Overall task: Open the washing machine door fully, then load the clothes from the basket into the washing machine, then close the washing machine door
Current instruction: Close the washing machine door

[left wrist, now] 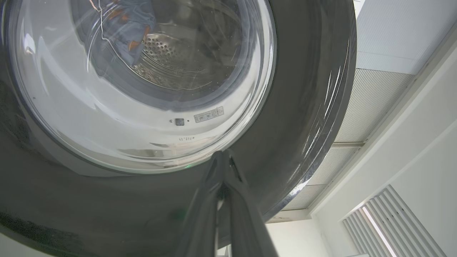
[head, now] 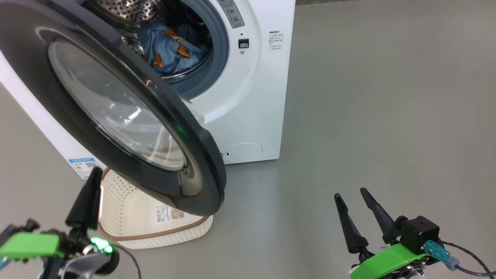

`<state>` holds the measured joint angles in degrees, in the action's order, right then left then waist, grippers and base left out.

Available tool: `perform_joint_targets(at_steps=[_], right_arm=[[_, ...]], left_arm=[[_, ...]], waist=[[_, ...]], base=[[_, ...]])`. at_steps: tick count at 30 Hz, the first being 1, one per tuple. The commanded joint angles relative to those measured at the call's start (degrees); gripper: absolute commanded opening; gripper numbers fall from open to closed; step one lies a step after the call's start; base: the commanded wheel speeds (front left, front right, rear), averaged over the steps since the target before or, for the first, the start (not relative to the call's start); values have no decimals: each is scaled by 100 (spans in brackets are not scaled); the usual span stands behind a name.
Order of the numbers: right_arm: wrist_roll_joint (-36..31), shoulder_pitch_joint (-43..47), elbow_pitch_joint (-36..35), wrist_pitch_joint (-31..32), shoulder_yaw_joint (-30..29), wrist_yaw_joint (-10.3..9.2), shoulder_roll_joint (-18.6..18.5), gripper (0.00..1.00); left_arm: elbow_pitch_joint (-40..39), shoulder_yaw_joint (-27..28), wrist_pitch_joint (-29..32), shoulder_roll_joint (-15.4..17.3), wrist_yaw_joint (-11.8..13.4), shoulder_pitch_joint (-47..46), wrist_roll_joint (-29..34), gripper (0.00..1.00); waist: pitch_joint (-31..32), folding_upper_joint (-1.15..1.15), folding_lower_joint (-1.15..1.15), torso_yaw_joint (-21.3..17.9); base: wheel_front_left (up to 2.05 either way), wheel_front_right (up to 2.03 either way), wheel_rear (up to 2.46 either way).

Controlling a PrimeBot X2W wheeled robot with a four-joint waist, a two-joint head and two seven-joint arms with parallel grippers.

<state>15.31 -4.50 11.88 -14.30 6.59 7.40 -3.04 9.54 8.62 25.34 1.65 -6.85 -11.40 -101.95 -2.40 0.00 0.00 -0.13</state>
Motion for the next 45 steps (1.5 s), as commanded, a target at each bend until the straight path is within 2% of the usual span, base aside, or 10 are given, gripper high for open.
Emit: perform_joint_targets(at_steps=[1, 14, 16, 17, 18, 22, 34, 40, 45], right_arm=[[82, 5, -153, -70, 131, 9, 16, 100], [160, 20, -228, -70, 159, 9, 16, 100], [162, 20, -230, -70, 156, 9, 16, 100], [163, 19, -234, -70, 157, 9, 16, 100], [162, 19, -241, -70, 157, 9, 16, 100], [162, 22, -263, -70, 149, 9, 16, 100], [149, -4, -294, -70, 141, 9, 16, 100], [142, -16, -311, -70, 134, 9, 16, 100], [140, -20, -314, -70, 136, 9, 16, 100]], left_arm=[[-231, 219, -81, 123, -63, 40, 1, 0], [-660, 268, -554, 123, -63, 687, -77, 2], [-708, 275, -655, 123, -64, 733, -70, 35], [-722, 283, -712, 123, -64, 749, -43, 89], [-739, 279, -727, 123, -64, 758, -15, 100], [-764, 321, -867, 123, -64, 767, 126, 100], [-1168, 265, -1547, 236, -64, 677, 1556, 100], [-1320, -267, -2431, 702, -64, 700, 2519, 100], [-1148, -968, -3488, 1339, -64, 748, 3372, 100]], waist=[[35, 0, 0, 1], [115, 0, 0, -11], [121, 0, 0, -8], [121, 0, 0, -8], [121, 0, 0, -8], [122, 0, 0, 0], [86, 0, 0, 6], [49, 0, 0, 10], [54, 0, 0, 9]], base=[[0, 0, 0], [0, 0, 0], [0, 0, 0], [0, 0, 0], [0, 0, 0], [0, 0, 0], [0, 0, 0], [0, 0, 0], [0, 0, 0]])
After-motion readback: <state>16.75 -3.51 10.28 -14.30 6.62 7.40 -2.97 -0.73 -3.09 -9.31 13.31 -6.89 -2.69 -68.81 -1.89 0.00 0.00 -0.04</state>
